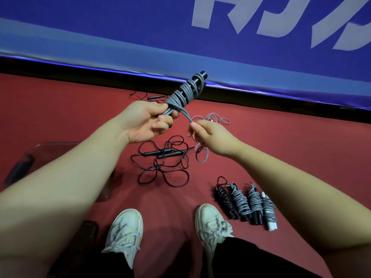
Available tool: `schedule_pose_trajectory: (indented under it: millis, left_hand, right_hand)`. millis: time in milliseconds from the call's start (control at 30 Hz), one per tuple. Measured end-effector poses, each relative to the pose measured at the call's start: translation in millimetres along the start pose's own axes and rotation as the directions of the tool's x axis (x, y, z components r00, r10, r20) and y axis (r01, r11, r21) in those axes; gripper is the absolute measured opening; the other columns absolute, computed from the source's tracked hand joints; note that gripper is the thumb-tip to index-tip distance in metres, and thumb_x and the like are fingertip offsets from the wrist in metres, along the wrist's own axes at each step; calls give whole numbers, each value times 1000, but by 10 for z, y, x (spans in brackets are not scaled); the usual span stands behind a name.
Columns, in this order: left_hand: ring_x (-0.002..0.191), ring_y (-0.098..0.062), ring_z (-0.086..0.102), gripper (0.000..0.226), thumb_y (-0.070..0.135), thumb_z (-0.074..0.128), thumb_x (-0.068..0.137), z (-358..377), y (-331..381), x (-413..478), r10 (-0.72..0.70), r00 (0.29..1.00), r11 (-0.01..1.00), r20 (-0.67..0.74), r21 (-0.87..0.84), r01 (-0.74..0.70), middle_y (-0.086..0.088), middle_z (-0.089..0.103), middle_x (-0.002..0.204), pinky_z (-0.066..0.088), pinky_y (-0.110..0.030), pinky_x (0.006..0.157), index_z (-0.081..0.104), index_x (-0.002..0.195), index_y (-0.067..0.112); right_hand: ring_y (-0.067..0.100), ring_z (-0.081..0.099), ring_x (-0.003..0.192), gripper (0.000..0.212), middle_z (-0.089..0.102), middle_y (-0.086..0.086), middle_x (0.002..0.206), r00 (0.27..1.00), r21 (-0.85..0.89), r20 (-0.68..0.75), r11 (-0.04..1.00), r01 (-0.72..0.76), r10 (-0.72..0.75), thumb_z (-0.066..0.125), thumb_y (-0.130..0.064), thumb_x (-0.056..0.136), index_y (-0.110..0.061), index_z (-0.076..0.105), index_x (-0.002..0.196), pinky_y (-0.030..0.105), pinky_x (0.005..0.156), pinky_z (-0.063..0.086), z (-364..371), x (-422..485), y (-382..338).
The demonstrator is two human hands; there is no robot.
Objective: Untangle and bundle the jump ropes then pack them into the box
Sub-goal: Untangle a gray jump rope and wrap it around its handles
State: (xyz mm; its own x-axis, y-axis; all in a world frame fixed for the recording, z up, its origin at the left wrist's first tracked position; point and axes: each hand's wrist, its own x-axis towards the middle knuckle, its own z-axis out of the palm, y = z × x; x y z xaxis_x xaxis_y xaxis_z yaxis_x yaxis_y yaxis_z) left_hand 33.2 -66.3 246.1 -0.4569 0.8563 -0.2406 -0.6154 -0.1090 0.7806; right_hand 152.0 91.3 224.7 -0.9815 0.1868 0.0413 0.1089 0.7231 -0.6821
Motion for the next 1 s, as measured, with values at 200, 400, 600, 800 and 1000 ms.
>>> schedule_pose_trajectory:
  millis: [200,400,600,800,1000]
  left_hand:
    - [43,-1,38,19,5,44,86,110,22,-95,-133,957,981,257,172,90,-6,59,74,27,-7,31,44,105,4]
    - [43,-5,34,14,-5,51,87,146,14,-217,-360,915,715,182,684,145,-12,55,74,22,-11,31,41,86,4]
    - [42,-6,36,10,1,42,98,233,-324,-56,-525,843,116,-113,973,202,-6,53,71,27,-15,36,45,90,7]
    - [30,-5,33,27,-2,33,97,-40,-440,172,-272,911,381,-309,835,397,-8,45,60,23,-14,29,47,74,-2]
    - [35,-5,34,25,-2,29,99,-72,-383,211,-138,904,741,-405,564,366,-10,46,70,22,-13,28,46,81,-2]
  right_hand:
    - [-3,44,58,32,46,-14,66,995,-59,44,994,91,-88,38,-25,101,-30,46,70,17,64,35,-25,-43,133]
    - [15,51,81,26,60,5,86,950,-304,310,951,60,39,52,-23,95,-1,63,101,29,76,42,-250,-17,157]
    - [22,49,78,39,58,1,84,870,-780,473,525,339,141,47,-51,92,-16,61,100,28,64,35,-227,199,-77]
    - [24,48,79,31,56,3,89,920,-853,376,427,299,108,40,-34,98,-14,61,112,29,64,36,-234,176,-339]
    - [27,45,77,23,56,8,95,977,-820,199,559,125,74,37,-11,95,-9,52,113,31,63,37,30,-33,-413]
